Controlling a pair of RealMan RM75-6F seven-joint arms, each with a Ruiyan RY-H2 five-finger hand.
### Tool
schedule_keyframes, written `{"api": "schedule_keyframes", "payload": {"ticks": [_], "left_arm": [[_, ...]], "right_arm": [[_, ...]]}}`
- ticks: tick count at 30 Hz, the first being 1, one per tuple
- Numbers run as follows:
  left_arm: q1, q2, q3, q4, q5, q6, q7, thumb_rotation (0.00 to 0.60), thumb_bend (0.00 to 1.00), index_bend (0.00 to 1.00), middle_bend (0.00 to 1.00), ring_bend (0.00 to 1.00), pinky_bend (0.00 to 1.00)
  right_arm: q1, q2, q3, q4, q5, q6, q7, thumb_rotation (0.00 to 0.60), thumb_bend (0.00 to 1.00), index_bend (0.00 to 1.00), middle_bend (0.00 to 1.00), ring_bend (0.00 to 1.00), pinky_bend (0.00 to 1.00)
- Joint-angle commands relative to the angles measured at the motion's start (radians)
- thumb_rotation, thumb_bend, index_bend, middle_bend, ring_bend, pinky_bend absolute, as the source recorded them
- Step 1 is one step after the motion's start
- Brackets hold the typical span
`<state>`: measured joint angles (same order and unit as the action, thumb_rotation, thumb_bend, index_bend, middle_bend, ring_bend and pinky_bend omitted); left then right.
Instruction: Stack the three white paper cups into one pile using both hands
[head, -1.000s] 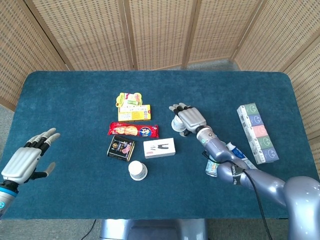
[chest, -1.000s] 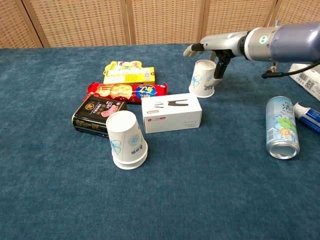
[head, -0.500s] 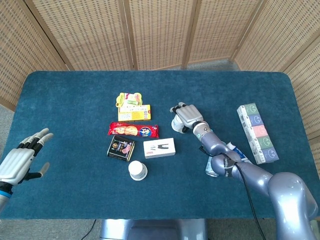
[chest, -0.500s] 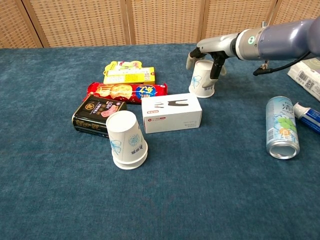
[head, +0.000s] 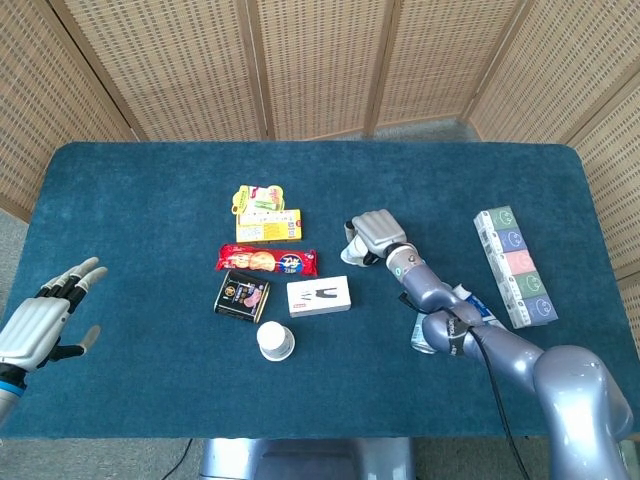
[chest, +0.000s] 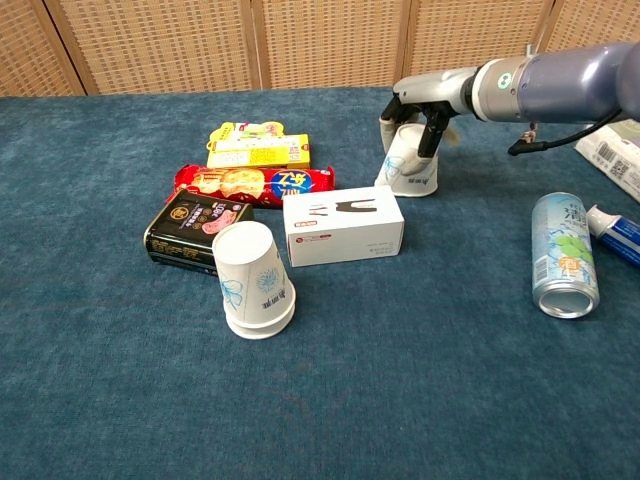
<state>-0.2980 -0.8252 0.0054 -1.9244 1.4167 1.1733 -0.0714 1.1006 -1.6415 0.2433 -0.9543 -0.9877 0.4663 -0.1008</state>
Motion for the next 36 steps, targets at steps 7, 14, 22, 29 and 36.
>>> {"api": "schedule_keyframes", "payload": {"ticks": [7, 14, 22, 29, 36], "left_arm": [[0.002, -0.003, -0.006, 0.007, -0.001, -0.002, -0.006, 0.600, 0.48, 0.00, 0.00, 0.00, 0.13], [-0.005, -0.014, -0.012, 0.019, 0.000, -0.014, -0.011, 0.600, 0.48, 0.00, 0.00, 0.00, 0.13], [-0.003, -0.015, -0.018, 0.027, 0.000, -0.011, -0.022, 0.600, 0.48, 0.00, 0.00, 0.00, 0.14], [0.000, -0.016, -0.021, 0.033, -0.005, -0.011, -0.027, 0.600, 0.48, 0.00, 0.00, 0.00, 0.14], [-0.007, -0.018, -0.030, 0.048, -0.014, -0.021, -0.040, 0.600, 0.48, 0.00, 0.00, 0.00, 0.15]], "right_arm": [[-0.012, 0.126, 0.011, -0.171, 0.029, 0.007, 0.006, 0.600, 0.29, 0.45, 0.45, 0.33, 0.74], [-0.002, 0.263, -0.008, -0.349, 0.125, 0.007, -0.029, 0.600, 0.29, 0.44, 0.44, 0.32, 0.74], [0.006, 0.412, -0.036, -0.569, 0.201, 0.056, -0.061, 0.600, 0.29, 0.44, 0.44, 0.31, 0.74], [0.007, 0.508, -0.064, -0.740, 0.229, 0.099, -0.080, 0.600, 0.29, 0.44, 0.44, 0.30, 0.74], [0.009, 0.561, -0.092, -0.867, 0.234, 0.134, -0.101, 0.600, 0.29, 0.44, 0.44, 0.30, 0.74]]}}
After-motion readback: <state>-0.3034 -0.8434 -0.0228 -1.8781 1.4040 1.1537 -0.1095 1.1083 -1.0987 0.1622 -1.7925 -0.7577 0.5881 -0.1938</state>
